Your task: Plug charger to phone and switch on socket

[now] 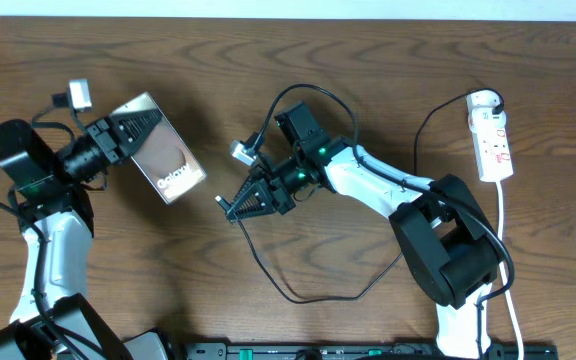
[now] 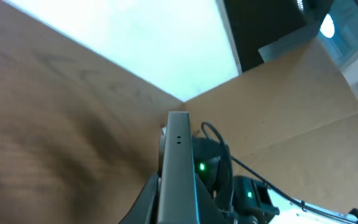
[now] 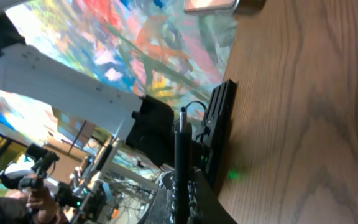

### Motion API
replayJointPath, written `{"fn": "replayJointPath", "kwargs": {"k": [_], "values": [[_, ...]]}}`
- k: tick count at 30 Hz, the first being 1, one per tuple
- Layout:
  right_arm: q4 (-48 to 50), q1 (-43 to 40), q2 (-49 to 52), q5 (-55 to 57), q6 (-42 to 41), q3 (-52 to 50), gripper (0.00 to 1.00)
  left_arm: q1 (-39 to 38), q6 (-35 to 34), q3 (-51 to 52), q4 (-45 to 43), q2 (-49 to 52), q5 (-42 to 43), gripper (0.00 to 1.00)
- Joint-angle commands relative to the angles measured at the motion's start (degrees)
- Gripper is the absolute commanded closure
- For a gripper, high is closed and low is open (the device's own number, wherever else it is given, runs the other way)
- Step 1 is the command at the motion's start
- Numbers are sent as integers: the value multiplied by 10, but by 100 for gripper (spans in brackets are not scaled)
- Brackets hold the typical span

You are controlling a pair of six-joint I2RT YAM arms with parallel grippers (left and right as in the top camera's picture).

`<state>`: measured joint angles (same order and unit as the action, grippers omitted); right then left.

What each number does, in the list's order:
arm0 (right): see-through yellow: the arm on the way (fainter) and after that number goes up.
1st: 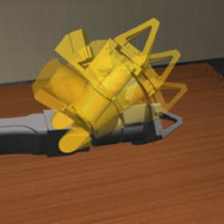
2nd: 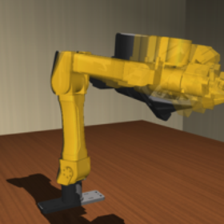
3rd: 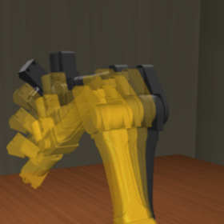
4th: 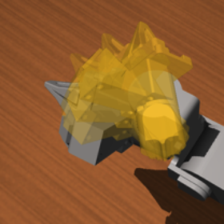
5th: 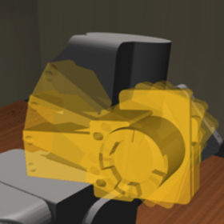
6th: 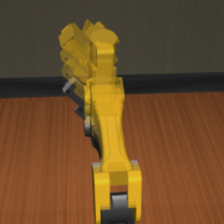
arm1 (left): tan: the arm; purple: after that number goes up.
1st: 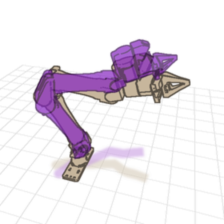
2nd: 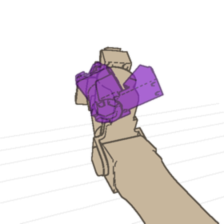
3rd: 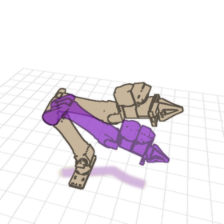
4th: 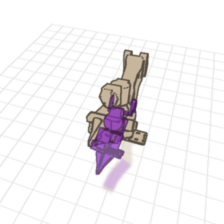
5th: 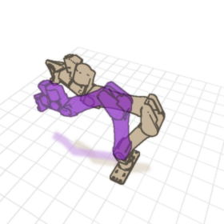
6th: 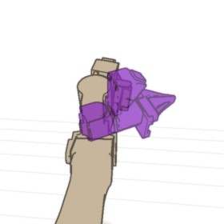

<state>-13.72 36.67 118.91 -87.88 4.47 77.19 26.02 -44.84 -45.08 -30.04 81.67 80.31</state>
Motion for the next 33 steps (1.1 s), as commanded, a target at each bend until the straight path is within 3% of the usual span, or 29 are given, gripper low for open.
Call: {"fn": "replayJointPath", "kwargs": {"k": [1,7,25,33], "values": [[18,-2,-6,-14,-49,3,99,-1,-87,-3,-64,0,-22,93],[29,-5,-6,-14,-51,3,99,-2,-126,-3,-95,0,-34,93],[33,-5,-6,-15,-53,3,99,-76,-144,-3,-164,11,-32,92],[101,-6,-6,-15,-103,3,99,-76,-142,-3,-174,21,-26,93]]}}
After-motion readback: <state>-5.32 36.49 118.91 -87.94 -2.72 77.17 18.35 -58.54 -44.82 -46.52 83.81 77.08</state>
